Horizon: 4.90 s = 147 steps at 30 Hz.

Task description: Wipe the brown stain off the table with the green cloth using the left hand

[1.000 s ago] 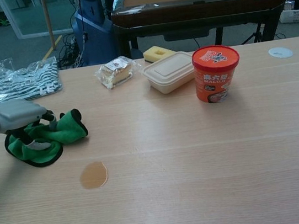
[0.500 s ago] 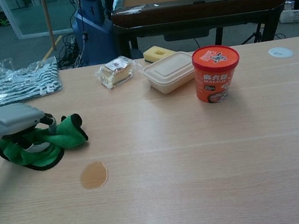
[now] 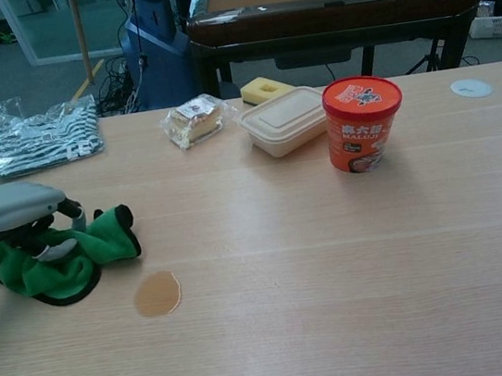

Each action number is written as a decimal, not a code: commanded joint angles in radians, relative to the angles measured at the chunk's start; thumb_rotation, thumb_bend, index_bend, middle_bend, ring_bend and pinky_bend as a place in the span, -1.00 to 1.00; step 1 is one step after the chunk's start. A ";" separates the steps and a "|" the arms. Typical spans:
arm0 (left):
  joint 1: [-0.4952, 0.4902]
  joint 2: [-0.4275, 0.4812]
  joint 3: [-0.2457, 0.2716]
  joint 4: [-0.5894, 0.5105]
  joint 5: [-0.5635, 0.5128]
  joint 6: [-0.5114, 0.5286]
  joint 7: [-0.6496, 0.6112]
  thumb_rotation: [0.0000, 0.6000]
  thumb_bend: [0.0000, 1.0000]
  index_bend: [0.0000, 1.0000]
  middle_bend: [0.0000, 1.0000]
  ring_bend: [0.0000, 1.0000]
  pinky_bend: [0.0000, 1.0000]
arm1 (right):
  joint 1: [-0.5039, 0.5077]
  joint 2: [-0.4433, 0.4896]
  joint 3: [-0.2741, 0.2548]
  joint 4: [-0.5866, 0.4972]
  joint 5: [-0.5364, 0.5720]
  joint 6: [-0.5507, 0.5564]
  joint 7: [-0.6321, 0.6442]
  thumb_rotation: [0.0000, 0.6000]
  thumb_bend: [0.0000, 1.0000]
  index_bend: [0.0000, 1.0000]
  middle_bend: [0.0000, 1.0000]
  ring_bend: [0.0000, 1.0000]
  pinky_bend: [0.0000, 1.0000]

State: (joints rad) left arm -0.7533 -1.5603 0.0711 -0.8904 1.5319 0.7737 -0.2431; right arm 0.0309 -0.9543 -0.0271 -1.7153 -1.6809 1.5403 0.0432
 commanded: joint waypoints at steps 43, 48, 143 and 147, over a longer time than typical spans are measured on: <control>-0.006 0.061 -0.030 -0.295 0.025 0.078 0.115 1.00 -0.08 0.38 0.55 0.58 1.00 | -0.012 -0.010 -0.003 0.044 0.000 0.019 0.045 1.00 -0.34 -0.40 -0.48 -0.72 -0.62; -0.015 0.002 -0.020 -0.262 0.036 0.062 0.073 1.00 -0.08 0.38 0.55 0.58 1.00 | -0.011 -0.009 -0.002 0.042 0.001 0.018 0.044 1.00 -0.34 -0.40 -0.48 -0.72 -0.62; -0.057 -0.141 0.062 -0.146 0.152 0.108 0.023 1.00 -0.08 0.40 0.59 0.57 1.00 | -0.025 0.004 0.005 0.023 -0.003 0.039 0.036 1.00 -0.34 -0.40 -0.48 -0.72 -0.62; -0.049 -0.148 0.043 -0.074 0.121 0.106 0.012 1.00 -0.08 0.40 0.59 0.57 1.00 | -0.024 0.005 0.006 0.020 -0.006 0.040 0.034 1.00 -0.34 -0.40 -0.48 -0.72 -0.62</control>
State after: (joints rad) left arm -0.8079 -1.7019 0.1261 -0.9903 1.6692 0.8802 -0.2284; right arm 0.0071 -0.9495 -0.0213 -1.6948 -1.6863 1.5803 0.0769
